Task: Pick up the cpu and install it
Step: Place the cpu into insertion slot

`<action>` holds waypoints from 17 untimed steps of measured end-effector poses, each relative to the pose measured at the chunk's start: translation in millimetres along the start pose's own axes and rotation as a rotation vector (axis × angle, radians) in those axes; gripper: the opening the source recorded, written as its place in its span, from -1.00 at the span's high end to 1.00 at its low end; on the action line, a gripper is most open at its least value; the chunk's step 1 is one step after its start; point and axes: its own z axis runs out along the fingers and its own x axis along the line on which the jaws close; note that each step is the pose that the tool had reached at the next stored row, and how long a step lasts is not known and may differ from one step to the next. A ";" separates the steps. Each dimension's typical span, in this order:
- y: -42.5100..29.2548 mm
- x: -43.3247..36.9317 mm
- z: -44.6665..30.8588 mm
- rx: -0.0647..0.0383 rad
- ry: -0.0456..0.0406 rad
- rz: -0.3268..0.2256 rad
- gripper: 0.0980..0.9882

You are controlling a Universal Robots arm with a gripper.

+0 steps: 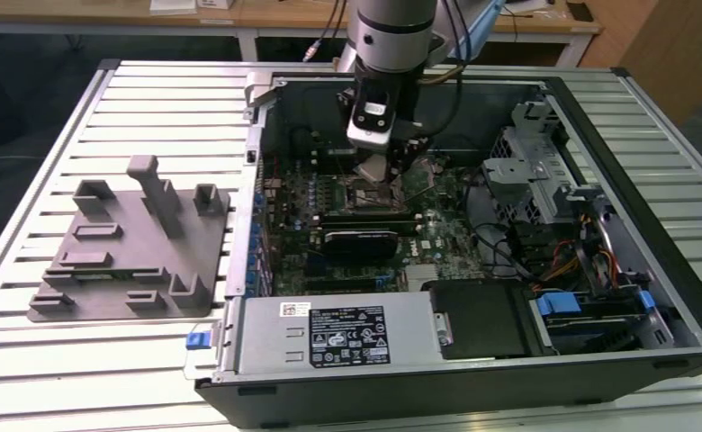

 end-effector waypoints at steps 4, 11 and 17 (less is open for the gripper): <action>0.0 0.0 0.5 0.000 -0.0024 0.072 0.00; -0.1 0.0 1.9 0.000 -0.0067 0.200 0.00; -0.2 0.0 4.2 -0.001 -0.0132 0.393 0.00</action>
